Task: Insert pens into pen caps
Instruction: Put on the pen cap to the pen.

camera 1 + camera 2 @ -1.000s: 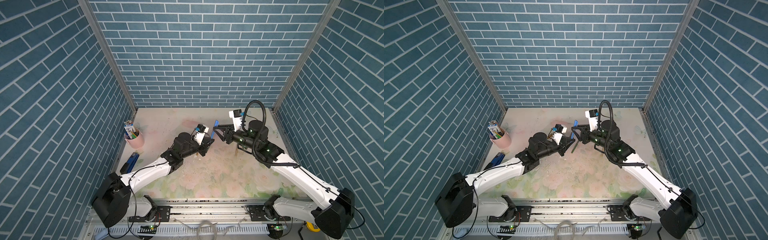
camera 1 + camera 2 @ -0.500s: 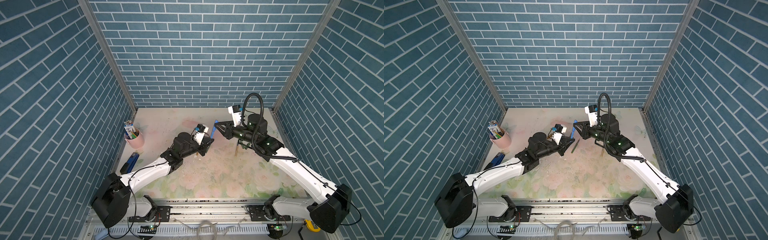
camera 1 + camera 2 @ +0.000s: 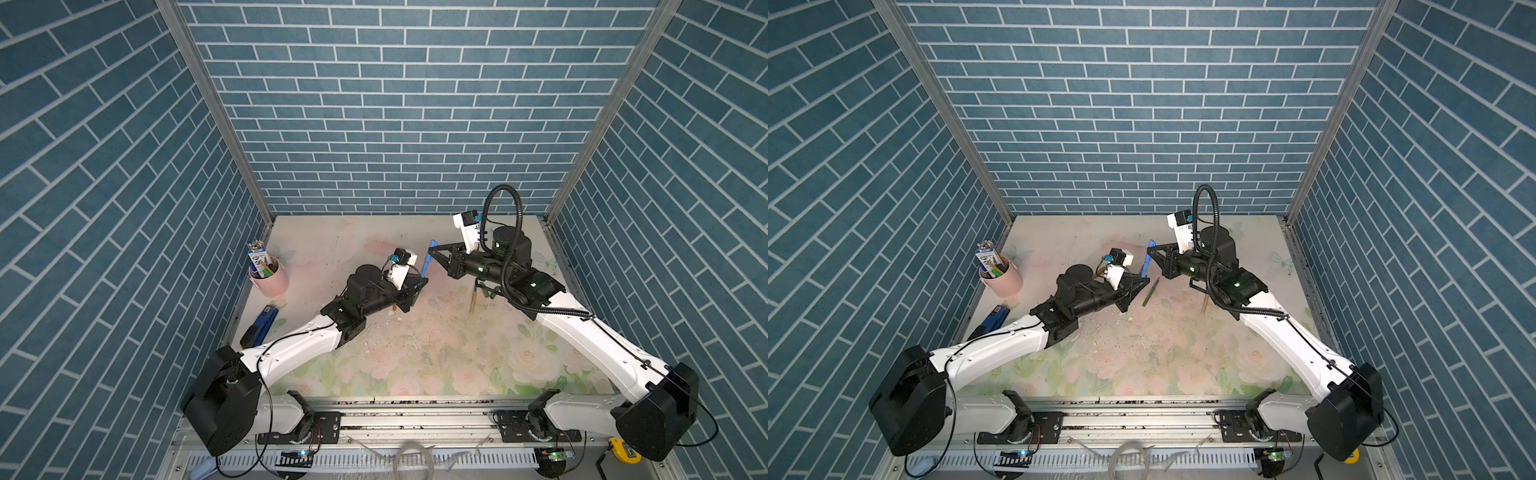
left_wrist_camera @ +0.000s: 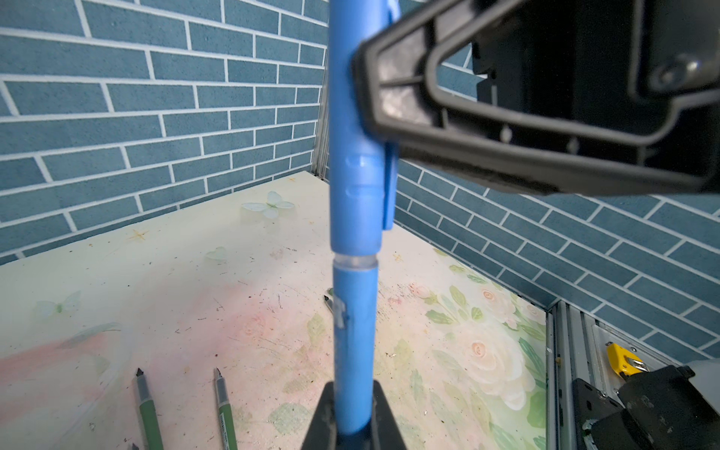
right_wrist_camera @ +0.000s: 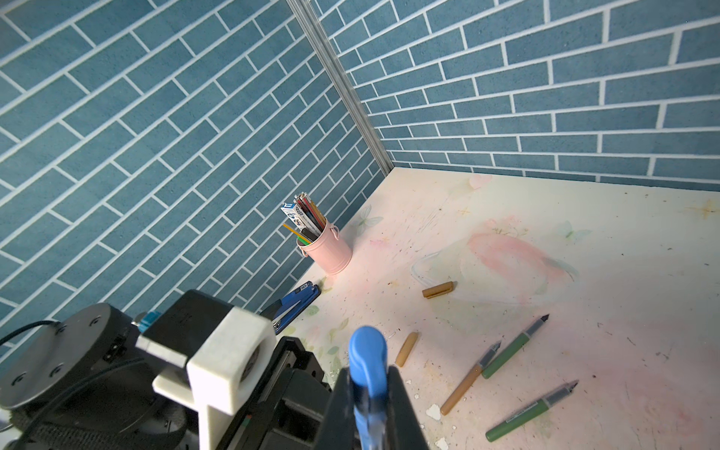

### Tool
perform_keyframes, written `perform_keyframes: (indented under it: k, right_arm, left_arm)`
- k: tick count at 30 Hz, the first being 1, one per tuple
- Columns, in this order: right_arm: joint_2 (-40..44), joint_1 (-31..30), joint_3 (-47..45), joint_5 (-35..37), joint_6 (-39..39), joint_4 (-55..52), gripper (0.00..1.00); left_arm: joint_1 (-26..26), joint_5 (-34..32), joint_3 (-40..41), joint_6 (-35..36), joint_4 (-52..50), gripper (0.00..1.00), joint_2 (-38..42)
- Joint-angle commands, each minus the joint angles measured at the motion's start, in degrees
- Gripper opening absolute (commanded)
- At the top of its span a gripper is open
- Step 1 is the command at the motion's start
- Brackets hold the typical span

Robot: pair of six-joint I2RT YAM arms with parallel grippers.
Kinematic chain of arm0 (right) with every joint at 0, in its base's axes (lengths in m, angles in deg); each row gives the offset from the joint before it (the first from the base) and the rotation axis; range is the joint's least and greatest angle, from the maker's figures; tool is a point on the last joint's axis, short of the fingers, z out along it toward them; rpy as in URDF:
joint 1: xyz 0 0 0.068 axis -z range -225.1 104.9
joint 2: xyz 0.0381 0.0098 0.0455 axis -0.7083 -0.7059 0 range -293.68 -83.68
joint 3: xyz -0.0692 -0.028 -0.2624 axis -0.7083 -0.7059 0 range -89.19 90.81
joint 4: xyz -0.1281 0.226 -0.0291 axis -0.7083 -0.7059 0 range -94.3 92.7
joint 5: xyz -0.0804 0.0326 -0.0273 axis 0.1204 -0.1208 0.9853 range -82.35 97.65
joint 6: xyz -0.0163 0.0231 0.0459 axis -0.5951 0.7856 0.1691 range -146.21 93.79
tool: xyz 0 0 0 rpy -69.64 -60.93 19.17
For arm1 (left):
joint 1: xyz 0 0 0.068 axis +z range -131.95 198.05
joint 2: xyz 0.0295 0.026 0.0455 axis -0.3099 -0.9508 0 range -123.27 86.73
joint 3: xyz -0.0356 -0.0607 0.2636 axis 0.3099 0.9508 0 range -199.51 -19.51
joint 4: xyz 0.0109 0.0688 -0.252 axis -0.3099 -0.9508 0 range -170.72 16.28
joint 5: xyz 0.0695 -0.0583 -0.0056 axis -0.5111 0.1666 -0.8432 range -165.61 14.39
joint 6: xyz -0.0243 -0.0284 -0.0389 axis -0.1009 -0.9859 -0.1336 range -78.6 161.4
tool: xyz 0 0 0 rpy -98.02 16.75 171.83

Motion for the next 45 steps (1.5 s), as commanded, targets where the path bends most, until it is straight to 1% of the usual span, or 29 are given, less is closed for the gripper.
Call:
perform_keyframes:
  k: [1, 4, 8, 9, 11, 15, 18, 20, 23, 28, 32, 35, 39, 42, 45]
  right_arm:
    - [-1.0, -0.2, 1.5, -2.7, 0.2, 1.3, 0.07]
    - [-1.5, -0.1, 0.9, -3.5, 1.2, 2.7, 0.06]
    - [-1.6, -0.2, 0.2, -3.8, 1.6, 3.1, 0.06]
    - [-1.5, -0.1, 0.2, -3.8, 1.6, 3.1, 0.08]
    - [-1.4, -0.2, 0.4, -3.5, 1.4, 2.6, 0.15]
    - [-1.0, -0.1, 2.3, -2.6, 0.6, 1.5, 0.20]
    - [-1.3, -0.2, 4.0, -2.0, -0.5, 0.3, 0.25]
    - [-1.6, -0.2, 4.9, -2.0, -1.2, -0.5, 0.26]
    - [-1.6, -0.2, 5.1, -1.7, -1.4, -0.7, 0.25]
    - [-1.7, -0.2, 4.4, -2.2, -0.7, -0.2, 0.12]
    - [-2.8, -0.1, 2.9, -3.5, 0.8, 1.6, 0.09]
    - [-3.6, -0.2, 1.7, -4.1, 1.9, 3.1, 0.09]
    - [-3.8, -0.4, 0.7, -5.2, 2.7, 4.9, 0.09]
    - [-3.9, -0.6, 0.2, -5.3, 2.8, 5.6, 0.10]
    - [-4.3, -0.9, 0.2, -5.7, 2.6, 5.6, 0.09]
  left_arm:
    - [0.1, 1.1, -0.9, 0.7, 0.8, 0.00, 1.4]
    - [0.1, 1.0, -1.1, 0.8, 0.7, 0.00, 1.8]
    - [0.1, 0.9, -1.2, 0.9, 0.6, 0.00, 2.3]
    - [0.1, 1.0, -1.2, 1.0, 0.4, 0.00, 2.3]
    - [0.1, 1.2, -1.3, 0.9, 0.3, 0.00, 2.2]
    - [0.1, 1.5, -1.5, 0.7, 0.0, 0.00, 1.7]
    - [0.1, 1.9, -1.5, 0.6, 0.0, 0.00, 1.6]
    - [0.1, 1.9, -1.5, 0.6, 0.0, 0.00, 1.6]
    - [0.1, 1.9, -1.4, 0.5, 0.0, 0.00, 1.7]
    - [0.1, 1.7, -1.4, 0.5, 0.0, 0.00, 1.6]
    - [0.1, 1.3, -1.5, 0.3, 0.2, 0.00, 2.1]
    - [0.1, 0.7, -1.2, 0.1, 0.7, 0.00, 2.9]
    - [0.4, 0.5, -1.4, -2.1, 2.1, 0.00, 3.1]
    - [0.9, 0.5, -3.0, -4.2, 2.0, 0.00, 3.1]
    - [1.2, 0.5, -5.4, -4.4, -0.4, 0.00, 3.3]
